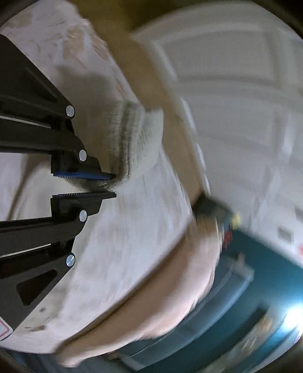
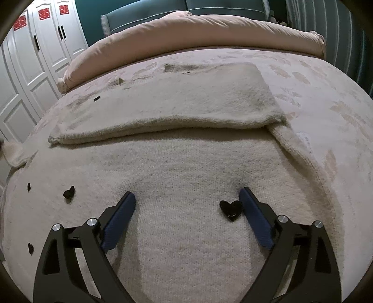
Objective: Fold small clothes
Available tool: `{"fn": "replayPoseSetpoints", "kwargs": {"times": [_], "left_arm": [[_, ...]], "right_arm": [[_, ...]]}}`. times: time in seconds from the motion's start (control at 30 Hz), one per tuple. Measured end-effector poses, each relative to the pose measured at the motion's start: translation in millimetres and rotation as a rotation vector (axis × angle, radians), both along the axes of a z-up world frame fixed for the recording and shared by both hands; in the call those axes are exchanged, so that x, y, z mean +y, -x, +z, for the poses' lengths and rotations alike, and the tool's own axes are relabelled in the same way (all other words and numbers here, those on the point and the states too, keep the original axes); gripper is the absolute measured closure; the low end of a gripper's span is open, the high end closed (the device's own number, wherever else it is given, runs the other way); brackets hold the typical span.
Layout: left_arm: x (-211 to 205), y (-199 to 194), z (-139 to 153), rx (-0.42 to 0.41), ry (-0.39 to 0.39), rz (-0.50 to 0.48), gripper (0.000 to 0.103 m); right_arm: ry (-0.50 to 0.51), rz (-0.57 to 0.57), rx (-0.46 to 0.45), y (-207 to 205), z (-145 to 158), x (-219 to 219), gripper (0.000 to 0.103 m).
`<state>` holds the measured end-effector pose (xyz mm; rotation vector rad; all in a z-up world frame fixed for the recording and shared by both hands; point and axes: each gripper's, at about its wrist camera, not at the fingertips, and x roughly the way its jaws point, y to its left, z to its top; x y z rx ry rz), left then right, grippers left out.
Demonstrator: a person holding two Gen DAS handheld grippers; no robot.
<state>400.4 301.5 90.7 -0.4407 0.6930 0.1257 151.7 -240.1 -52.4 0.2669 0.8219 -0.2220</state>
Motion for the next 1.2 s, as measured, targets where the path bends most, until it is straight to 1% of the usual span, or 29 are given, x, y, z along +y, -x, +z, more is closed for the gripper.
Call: {"fn": "replayPoseSetpoints", "kwargs": {"times": [0.03,0.1,0.13,0.17,0.23,0.27,0.3,0.33,0.37,0.43,0.47,0.5,0.53,0.57,0.6,0.63,0.67,0.7,0.73,0.77,0.83,0.93,0.97,1.0,1.07,1.1,1.13,1.17,1.2], "left_arm": [[-34,5,24,-0.05,-0.011,-0.08,0.097],[-95,15,56,-0.114,-0.009,-0.215,0.097],[-120,20,65,-0.134,-0.014,-0.267,0.097],[-162,30,77,-0.161,-0.022,-0.35,0.097],[-228,43,78,-0.159,-0.005,-0.48,0.097],[-267,51,70,-0.138,0.021,-0.551,0.096],[-307,60,54,-0.099,0.039,-0.615,0.096],[-326,66,41,-0.072,0.039,-0.638,0.094],[-362,78,13,-0.008,0.037,-0.675,0.087],[-396,91,-28,0.097,0.027,-0.701,0.083],[-411,100,-58,0.171,0.009,-0.694,0.083],[-418,105,-78,0.216,-0.005,-0.686,0.083],[-420,114,-99,0.263,-0.012,-0.669,0.083],[-416,118,-107,0.28,-0.003,-0.655,0.083],[-408,123,-116,0.294,0.018,-0.632,0.082],[-391,128,-119,0.296,0.064,-0.602,0.082],[-377,131,-120,0.294,0.093,-0.585,0.079],[-359,132,-120,0.293,0.116,-0.553,0.076],[-342,128,-118,0.288,0.124,-0.513,0.069],[-324,124,-115,0.276,0.125,-0.469,0.067],[-293,114,-108,0.258,0.125,-0.419,0.066],[-248,90,-97,0.241,0.147,-0.32,0.064],[-230,79,-97,0.229,0.191,-0.285,0.062],[-221,73,-96,0.228,0.209,-0.263,0.061],[-208,62,-99,0.227,0.268,-0.223,0.061],[-204,56,-103,0.242,0.298,-0.203,0.061],[-202,53,-106,0.248,0.316,-0.197,0.062],[-201,47,-109,0.249,0.352,-0.192,0.062],[-200,45,-110,0.248,0.365,-0.185,0.063]], "right_arm": [[-0.005,0.0,-0.004,1,0,-1,0.014],[-0.019,0.002,-0.014,2,0,-2,0.014],[-0.026,0.002,-0.018,2,0,-3,0.014],[-0.032,0.003,-0.022,3,1,-4,0.014],[-0.041,0.005,-0.028,3,1,-5,0.014],[-0.046,0.006,-0.032,4,2,-6,0.014],[-0.051,0.006,-0.036,5,2,-6,0.014],[-0.058,0.007,-0.041,5,2,-7,0.014],[-0.063,0.007,-0.044,6,3,-8,0.014],[-0.076,0.009,-0.052,7,4,-9,0.014],[-0.085,0.01,-0.057,8,4,-10,0.014],[-0.092,0.01,-0.061,8,4,-11,0.014],[-0.099,0.011,-0.066,9,4,-12,0.014],[-0.11,0.012,-0.071,9,4,-13,0.014],[-0.117,0.012,-0.074,10,5,-14,0.014],[-0.122,0.013,-0.076,10,5,-14,0.014],[-0.125,0.012,-0.079,11,6,-15,0.014],[-0.126,0.009,-0.079,11,7,-15,0.014],[-0.124,0.0,-0.076,11,9,-14,0.014],[-0.113,-0.013,-0.075,12,13,-13,0.016],[-0.107,-0.012,-0.085,11,24,-10,0.017],[-0.165,0.002,-0.108,-1,39,-8,0.018],[-0.211,0.011,-0.101,-11,42,-8,0.019],[-0.254,0.017,-0.095,-19,41,-8,0.02],[-0.327,0.011,-0.076,-39,38,-8,0.028],[-0.334,0.008,-0.052,-51,35,-6,0.03],[-0.329,0.005,-0.032,-59,33,-4,0.039],[-0.314,0.002,-0.001,-70,29,0,0.052],[-0.3,0.005,0.021,-79,27,4,0.059]]}}
